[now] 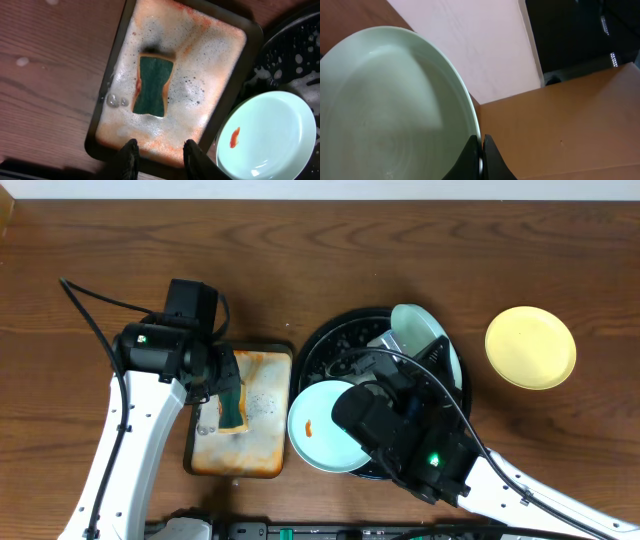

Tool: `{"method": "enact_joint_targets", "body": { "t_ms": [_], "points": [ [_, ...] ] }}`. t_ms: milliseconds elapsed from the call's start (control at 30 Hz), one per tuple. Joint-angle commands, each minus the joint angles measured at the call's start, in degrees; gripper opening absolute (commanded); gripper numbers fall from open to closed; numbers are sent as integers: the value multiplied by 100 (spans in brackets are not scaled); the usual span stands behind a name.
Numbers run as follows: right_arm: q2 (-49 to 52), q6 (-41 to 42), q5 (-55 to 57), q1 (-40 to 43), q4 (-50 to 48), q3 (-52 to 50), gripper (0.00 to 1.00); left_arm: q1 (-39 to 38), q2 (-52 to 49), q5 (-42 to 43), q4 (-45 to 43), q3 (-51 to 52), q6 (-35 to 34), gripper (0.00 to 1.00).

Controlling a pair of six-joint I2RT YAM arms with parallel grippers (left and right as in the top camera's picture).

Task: Clean dirty plates on tray and stack at the side

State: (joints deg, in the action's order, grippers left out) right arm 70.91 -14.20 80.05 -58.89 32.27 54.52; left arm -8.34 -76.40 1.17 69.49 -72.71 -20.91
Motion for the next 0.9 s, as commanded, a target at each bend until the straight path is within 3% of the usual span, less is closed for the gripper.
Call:
{"method": "enact_joint_targets", "body": {
  "t_ms": [0,200,400,667,867],
  "points": [
    [-2,111,157,-13,-208,98,1,35,44,-13,2,24,33,32],
    [-195,748,-841,297,-358,98,1,35,44,-13,4,24,33,31],
    [-675,1340,-2105,1134,-299,98,1,35,44,-13,0,24,33,31],
    [-1113,2306,-5484,3866,203,98,1,35,44,-13,0,24,33,31],
    [-931,2660,-7049,6000,306,98,1,35,44,-13,-2,24,33,31]
  ]
}}
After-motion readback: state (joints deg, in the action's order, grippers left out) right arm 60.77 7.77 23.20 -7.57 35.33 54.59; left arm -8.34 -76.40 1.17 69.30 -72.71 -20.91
